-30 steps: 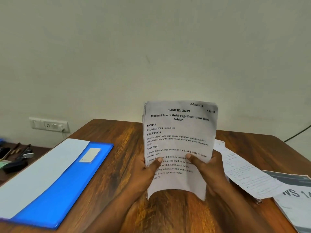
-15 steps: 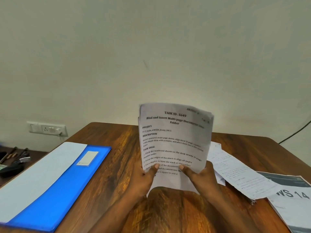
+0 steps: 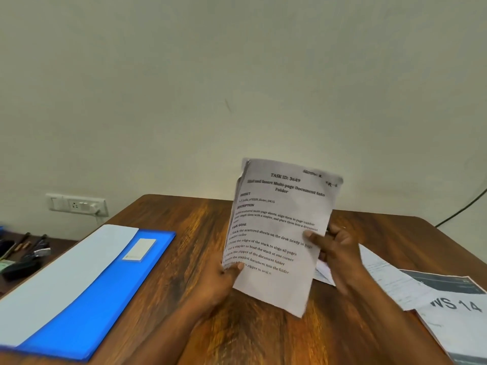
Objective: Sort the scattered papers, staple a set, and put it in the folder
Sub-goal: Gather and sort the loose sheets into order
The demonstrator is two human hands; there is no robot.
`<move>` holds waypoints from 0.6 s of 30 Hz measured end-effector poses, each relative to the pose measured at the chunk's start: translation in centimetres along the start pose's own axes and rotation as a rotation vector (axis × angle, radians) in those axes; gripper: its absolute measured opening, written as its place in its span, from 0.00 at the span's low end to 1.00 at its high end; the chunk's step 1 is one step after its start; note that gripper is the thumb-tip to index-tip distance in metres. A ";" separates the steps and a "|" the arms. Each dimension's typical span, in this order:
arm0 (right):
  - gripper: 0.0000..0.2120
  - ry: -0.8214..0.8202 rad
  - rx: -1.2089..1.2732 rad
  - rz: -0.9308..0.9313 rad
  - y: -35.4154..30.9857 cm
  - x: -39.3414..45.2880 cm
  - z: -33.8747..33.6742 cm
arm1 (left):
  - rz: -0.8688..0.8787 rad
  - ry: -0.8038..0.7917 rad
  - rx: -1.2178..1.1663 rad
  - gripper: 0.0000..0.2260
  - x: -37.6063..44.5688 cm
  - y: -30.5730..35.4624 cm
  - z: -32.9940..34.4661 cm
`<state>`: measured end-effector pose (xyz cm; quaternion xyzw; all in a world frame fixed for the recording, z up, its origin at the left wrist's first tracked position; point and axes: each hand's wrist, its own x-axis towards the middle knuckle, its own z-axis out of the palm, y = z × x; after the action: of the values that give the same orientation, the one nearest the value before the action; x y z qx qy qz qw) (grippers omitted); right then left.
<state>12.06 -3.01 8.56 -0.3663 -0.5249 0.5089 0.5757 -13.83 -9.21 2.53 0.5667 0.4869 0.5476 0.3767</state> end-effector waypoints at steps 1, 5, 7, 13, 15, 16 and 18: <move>0.25 -0.001 0.006 -0.029 -1.4 0.7 -0.7 | 0.016 -0.024 0.036 0.10 0.3 0.1 -0.6; 0.20 -0.080 -0.106 -0.028 -7.0 2.2 -2.9 | 0.062 -0.132 0.273 0.13 1.1 2.0 -2.5; 0.17 -0.109 -0.223 -0.026 -8.8 2.3 -3.4 | 0.123 -0.160 0.405 0.10 1.5 3.6 -2.9; 0.09 -0.282 -0.578 -0.029 -10.7 1.6 -3.7 | 0.285 -0.189 0.788 0.14 2.3 8.9 -3.3; 0.10 -0.332 -0.608 -0.016 -10.2 1.1 -3.5 | 0.315 -0.207 0.884 0.16 2.3 10.2 -3.1; 0.11 -0.339 -0.615 -0.009 -9.8 0.9 -3.4 | 0.301 -0.228 0.905 0.16 2.5 10.5 -3.2; 0.11 -0.307 -0.619 -0.012 -8.7 0.7 -3.6 | 0.267 -0.238 0.891 0.16 3.0 10.4 -3.9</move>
<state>17.29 -3.80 16.35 -0.4396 -0.7369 0.3711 0.3549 -16.50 -9.24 13.70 0.7894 0.5506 0.2604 0.0765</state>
